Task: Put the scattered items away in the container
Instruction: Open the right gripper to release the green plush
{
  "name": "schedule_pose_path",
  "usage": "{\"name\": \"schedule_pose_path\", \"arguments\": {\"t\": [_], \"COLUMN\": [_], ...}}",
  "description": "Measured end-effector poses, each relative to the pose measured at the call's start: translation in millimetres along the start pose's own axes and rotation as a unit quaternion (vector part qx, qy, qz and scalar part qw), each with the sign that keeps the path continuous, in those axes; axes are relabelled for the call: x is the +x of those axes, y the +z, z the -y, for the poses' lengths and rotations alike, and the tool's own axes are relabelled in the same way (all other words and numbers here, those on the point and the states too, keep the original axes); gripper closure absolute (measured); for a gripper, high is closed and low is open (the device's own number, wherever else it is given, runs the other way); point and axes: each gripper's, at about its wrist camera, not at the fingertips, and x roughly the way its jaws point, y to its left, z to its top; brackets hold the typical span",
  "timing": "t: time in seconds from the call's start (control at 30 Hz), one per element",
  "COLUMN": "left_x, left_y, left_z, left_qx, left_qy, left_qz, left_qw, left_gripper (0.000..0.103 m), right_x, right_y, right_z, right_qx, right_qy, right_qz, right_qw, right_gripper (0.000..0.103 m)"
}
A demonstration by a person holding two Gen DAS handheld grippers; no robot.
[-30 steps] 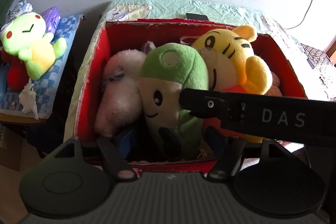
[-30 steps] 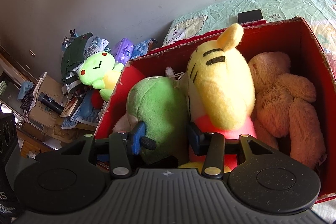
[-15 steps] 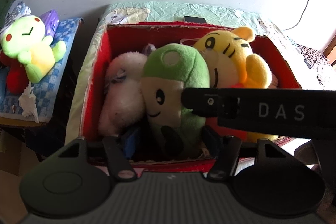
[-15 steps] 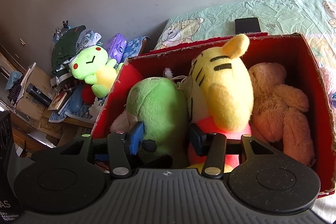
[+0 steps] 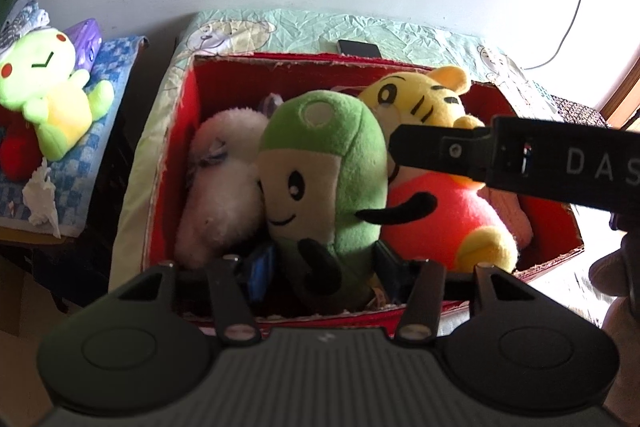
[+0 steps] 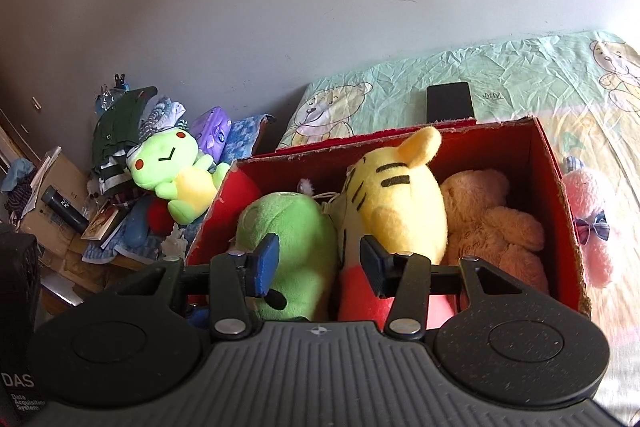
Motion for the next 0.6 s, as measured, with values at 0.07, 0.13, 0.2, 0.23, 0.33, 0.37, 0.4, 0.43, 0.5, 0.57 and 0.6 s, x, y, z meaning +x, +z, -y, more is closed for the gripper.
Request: {"name": "schedule_pose_path", "arguments": {"t": [0.07, 0.13, 0.2, 0.23, 0.33, 0.37, 0.4, 0.43, 0.5, 0.57, 0.6], "left_x": [-1.5, -3.8, -6.4, -8.1, -11.6, -11.1, -9.8, -8.4, -6.5, -5.1, -4.1], "left_y": [1.2, 4.6, 9.7, 12.6, 19.5, 20.7, 21.3, 21.2, 18.6, 16.2, 15.5], "left_z": [-0.1, -0.5, 0.3, 1.8, 6.4, 6.9, 6.6, 5.6, 4.0, 2.2, 1.2], "left_qx": [-0.002, -0.003, 0.0, 0.003, 0.015, 0.016, 0.015, 0.012, 0.007, 0.002, -0.001], "left_qy": [-0.002, -0.003, 0.0, 0.003, 0.013, 0.015, 0.015, 0.013, 0.013, 0.013, 0.013], "left_qz": [-0.003, -0.006, -0.012, -0.013, -0.007, -0.006, -0.008, -0.01, -0.012, -0.015, -0.017], "left_qw": [1.0, 1.0, 0.9999, 0.9999, 0.9998, 0.9997, 0.9998, 0.9998, 0.9998, 0.9998, 0.9998], "left_gripper": [0.049, 0.049, 0.049, 0.049, 0.05, 0.05, 0.05, 0.05, 0.048, 0.047, 0.045], "right_x": [3.3, 3.1, 1.9, 0.4, -3.8, -4.5, -4.1, -3.2, 0.6, 6.6, 9.2], "right_y": [-1.0, 2.4, 12.1, 18.6, 30.8, 31.8, 31.7, 30.6, 26.7, 22.4, 20.4], "right_z": [-0.9, -4.3, -8.9, -11.2, -17.1, -17.7, -18.5, -19.2, -19.2, -17.5, -16.6], "right_qx": [-0.002, -0.012, -0.03, -0.038, -0.069, -0.071, -0.074, -0.074, -0.07, -0.058, -0.054], "right_qy": [-0.003, -0.011, -0.024, -0.029, -0.045, -0.047, -0.048, -0.049, -0.046, -0.044, -0.043], "right_qz": [-0.014, -0.023, -0.035, -0.038, -0.044, -0.042, -0.042, -0.042, -0.042, -0.047, -0.049], "right_qw": [1.0, 1.0, 0.999, 0.998, 0.996, 0.995, 0.995, 0.995, 0.996, 0.996, 0.996], "right_gripper": [0.056, 0.058, 0.06, 0.06, 0.06, 0.06, 0.06, 0.06, 0.06, 0.062, 0.064]}}
